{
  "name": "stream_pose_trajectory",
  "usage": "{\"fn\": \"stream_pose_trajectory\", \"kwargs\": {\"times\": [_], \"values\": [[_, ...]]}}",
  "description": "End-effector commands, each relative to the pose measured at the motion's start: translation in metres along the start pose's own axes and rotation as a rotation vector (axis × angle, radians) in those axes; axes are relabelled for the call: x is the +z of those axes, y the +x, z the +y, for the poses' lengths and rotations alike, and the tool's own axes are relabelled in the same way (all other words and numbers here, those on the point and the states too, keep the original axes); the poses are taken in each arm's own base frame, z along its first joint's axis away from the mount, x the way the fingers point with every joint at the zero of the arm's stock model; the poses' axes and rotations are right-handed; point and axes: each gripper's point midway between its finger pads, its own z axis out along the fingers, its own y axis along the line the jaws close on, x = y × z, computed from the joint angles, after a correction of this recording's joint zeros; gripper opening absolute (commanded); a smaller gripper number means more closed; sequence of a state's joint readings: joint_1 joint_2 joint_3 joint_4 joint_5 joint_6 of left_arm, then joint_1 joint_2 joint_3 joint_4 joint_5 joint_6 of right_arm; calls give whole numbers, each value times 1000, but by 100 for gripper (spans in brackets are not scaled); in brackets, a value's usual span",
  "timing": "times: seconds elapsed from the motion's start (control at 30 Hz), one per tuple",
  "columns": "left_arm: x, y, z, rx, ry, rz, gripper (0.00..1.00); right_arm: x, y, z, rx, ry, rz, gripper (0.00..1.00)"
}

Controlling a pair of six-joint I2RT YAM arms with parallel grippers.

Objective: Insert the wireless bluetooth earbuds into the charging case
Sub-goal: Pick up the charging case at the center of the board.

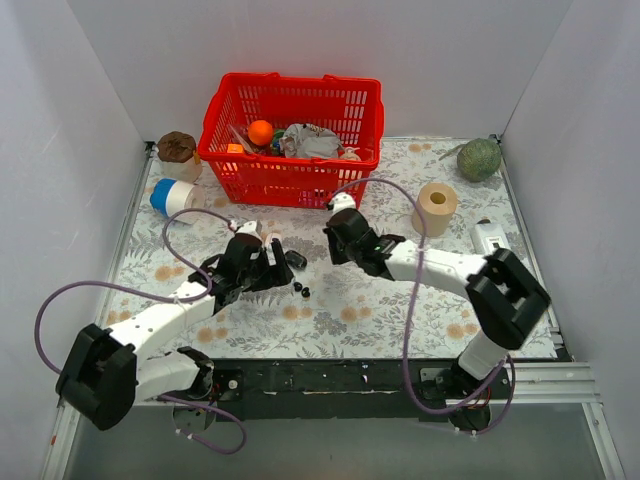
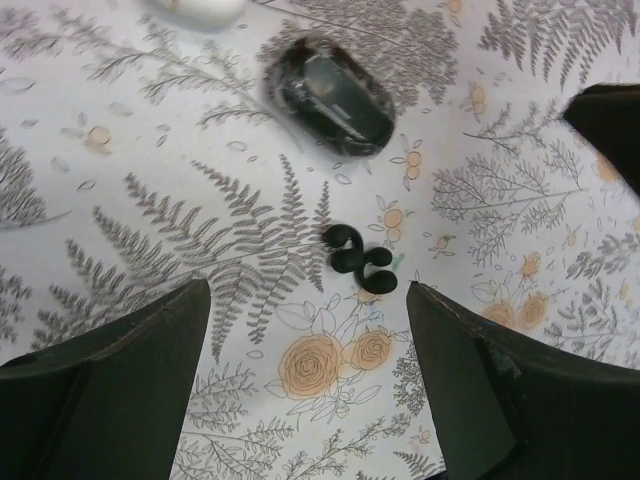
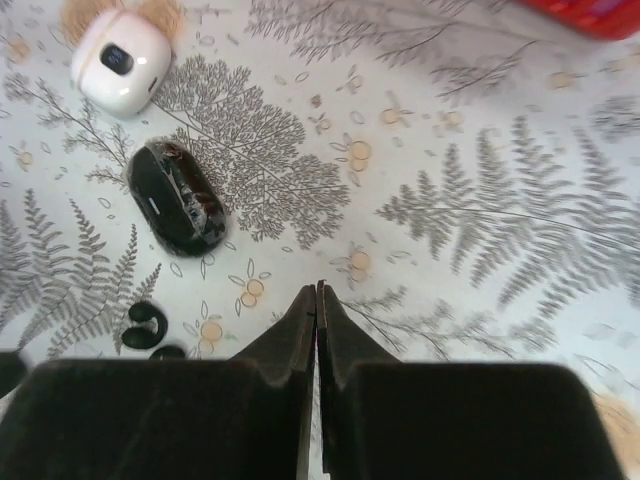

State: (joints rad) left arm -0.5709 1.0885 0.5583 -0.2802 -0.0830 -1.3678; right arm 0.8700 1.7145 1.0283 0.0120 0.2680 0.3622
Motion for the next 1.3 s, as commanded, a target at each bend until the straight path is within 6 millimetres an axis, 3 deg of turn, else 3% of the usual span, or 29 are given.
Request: {"fn": "stream_pose_trajectory", "kwargs": {"times": [0.0, 0.17, 0.23, 0.3, 0.43, 0.57, 0.87, 1.27], "values": [[4, -28, -44, 276, 190, -43, 81, -54, -28, -27, -8, 86, -101, 11], [11, -36, -67, 519, 295, -26, 86, -95, -12, -25, -25, -13, -96, 20], [26, -30, -63, 585, 282, 27, 86, -102, 2, -23, -14, -55, -81, 21], [34, -31, -68, 607, 293, 49, 86, -117, 0, -19, 7, -96, -108, 21], [61, -24, -59, 664, 246, 128, 84, -132, 6, -20, 15, -122, -108, 22], [73, -33, -54, 677, 174, 144, 85, -145, 6, -24, 18, -115, -125, 22], [82, -44, -42, 707, 84, 129, 86, -143, 23, -25, 53, -133, -109, 23], [99, -22, -32, 716, 96, 210, 85, -142, 25, -27, 42, -131, -109, 23]]}}
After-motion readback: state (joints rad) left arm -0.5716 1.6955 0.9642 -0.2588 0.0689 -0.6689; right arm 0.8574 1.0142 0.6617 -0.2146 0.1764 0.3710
